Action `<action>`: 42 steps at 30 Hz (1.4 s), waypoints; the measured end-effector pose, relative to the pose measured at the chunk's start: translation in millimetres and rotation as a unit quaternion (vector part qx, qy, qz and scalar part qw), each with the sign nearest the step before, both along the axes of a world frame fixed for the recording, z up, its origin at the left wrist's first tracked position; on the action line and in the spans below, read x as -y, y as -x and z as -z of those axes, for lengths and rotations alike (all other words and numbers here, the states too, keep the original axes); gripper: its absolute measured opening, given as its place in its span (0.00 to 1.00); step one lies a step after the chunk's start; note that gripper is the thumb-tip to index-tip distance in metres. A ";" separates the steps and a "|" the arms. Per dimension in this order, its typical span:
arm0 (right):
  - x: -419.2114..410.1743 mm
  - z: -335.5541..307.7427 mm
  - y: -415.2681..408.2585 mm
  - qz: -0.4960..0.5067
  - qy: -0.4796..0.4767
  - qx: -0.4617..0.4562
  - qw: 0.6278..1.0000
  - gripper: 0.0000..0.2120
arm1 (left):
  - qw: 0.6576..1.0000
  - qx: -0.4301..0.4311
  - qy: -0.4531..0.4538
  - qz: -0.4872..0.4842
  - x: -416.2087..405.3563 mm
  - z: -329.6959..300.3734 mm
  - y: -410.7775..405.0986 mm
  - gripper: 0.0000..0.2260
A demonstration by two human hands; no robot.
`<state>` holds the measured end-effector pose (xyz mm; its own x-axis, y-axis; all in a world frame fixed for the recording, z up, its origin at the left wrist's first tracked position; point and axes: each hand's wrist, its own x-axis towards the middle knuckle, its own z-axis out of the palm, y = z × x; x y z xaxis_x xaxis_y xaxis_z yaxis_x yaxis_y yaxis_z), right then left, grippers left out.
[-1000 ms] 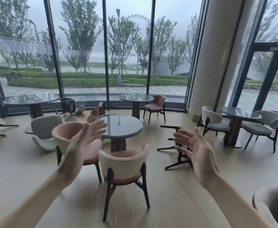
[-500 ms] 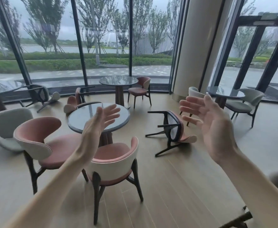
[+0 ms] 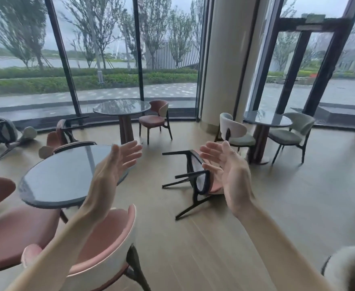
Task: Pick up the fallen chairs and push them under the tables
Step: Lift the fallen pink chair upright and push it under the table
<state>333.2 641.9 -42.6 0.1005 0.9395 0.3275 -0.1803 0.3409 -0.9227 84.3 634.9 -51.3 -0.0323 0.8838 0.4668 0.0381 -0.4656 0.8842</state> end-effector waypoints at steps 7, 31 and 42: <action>-139.6 14.5 -54.5 -0.007 0.030 -0.012 0.999 0.25 | 1.000 0.018 0.014 -0.001 -144.7 16.7 -46.5 0.28; -630.9 65.4 -292.7 0.069 0.076 -0.016 0.995 0.20 | 0.995 0.045 0.059 0.064 -685.0 61.7 -325.8 0.25; -848.0 48.4 -375.8 -0.087 0.098 0.009 0.991 0.19 | 0.989 0.111 0.052 -0.083 -835.6 55.6 -460.8 0.25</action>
<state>709.0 1489.9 -91.0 -0.0734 0.9878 0.1372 -0.2039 0.1198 -0.9716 545.1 1470.5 -106.9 -0.2722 0.9008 0.3383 -0.0941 -0.3748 0.9223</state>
